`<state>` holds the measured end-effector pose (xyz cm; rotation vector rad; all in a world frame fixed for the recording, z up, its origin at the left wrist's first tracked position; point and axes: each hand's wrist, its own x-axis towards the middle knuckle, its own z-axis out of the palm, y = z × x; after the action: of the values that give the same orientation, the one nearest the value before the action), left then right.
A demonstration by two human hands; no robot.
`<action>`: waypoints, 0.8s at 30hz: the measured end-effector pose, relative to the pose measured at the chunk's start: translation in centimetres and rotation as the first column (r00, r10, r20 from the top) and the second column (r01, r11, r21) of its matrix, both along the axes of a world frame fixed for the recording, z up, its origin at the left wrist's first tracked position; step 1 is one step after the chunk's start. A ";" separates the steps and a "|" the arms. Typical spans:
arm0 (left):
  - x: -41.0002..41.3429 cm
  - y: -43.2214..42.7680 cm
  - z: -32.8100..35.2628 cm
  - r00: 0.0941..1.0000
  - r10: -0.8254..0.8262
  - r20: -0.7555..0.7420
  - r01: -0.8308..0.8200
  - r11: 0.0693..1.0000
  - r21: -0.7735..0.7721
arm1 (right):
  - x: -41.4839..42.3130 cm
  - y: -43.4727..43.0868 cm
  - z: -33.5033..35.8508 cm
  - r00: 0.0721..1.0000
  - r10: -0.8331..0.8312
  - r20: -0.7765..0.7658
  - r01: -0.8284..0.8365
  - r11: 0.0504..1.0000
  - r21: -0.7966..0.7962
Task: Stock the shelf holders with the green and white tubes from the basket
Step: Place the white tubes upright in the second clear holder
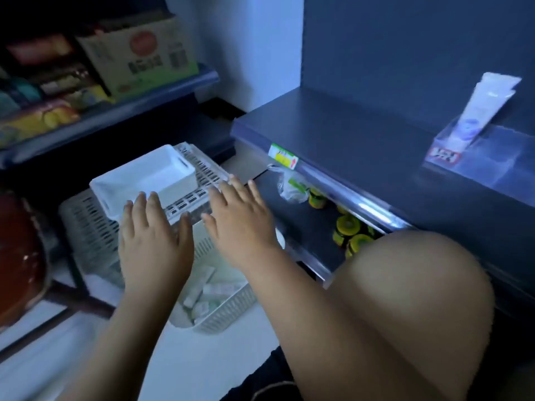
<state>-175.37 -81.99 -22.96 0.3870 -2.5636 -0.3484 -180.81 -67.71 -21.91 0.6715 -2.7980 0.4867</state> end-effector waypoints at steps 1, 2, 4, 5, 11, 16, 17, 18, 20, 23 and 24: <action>0.6 -1.4 -1.2 0.999 0.031 0.022 -0.031 0.999 0.005 | 0.1 -1.1 -1.7 0.998 0.026 0.060 -0.026 1.000 0.007; 1.1 -2.5 -2.5 0.998 0.051 0.048 -0.051 0.999 0.005 | 0.1 -1.9 -3.3 0.992 0.042 0.122 -0.044 0.999 0.015; 1.7 -4.0 -5.0 0.992 0.060 0.115 -0.061 0.998 0.010 | 0.0 -2.7 -5.7 0.963 0.060 0.261 -0.077 0.995 0.056; 1.8 -4.5 -6.2 0.987 0.053 0.152 -0.057 0.998 0.021 | -0.2 -2.8 -6.6 0.945 0.063 0.320 -0.095 0.992 0.085; 1.1 -4.8 -13.2 0.932 -0.020 0.361 -0.075 0.966 0.246 | -2.6 -2.9 -9.3 0.877 -0.088 0.473 -0.006 0.981 0.194; -2.4 -4.7 -20.0 0.818 0.010 0.575 -0.350 0.803 0.483 | -4.6 -3.8 -14.2 0.793 -0.251 0.556 0.044 0.933 0.358; -3.0 -4.8 -21.4 0.791 0.010 0.612 -0.403 0.762 0.507 | -5.1 -4.5 -15.5 0.792 -0.235 0.563 -0.017 0.914 0.405; -3.7 -5.1 -22.9 0.759 0.008 0.651 -0.454 0.722 0.521 | -5.5 -5.1 -16.8 0.782 -0.214 0.585 -0.077 0.898 0.432; -4.8 -5.8 -25.4 0.701 0.009 0.713 -0.544 0.654 0.526 | -6.1 -6.5 -19.5 0.705 -0.223 0.673 -0.135 0.890 0.436; -5.8 -7.5 -29.8 0.619 0.052 0.783 -0.617 0.650 0.444 | -6.9 -9.0 -23.2 0.460 -0.349 0.816 -0.047 0.909 0.415; -6.0 -7.9 -31.1 0.582 0.052 0.812 -0.638 0.648 0.416 | -7.0 -10.0 -24.2 0.400 -0.368 0.840 -0.013 0.914 0.406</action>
<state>-181.34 -89.88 -54.08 1.6705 -2.8759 -1.2037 -187.86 -77.72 -46.15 0.0657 -4.0443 0.3494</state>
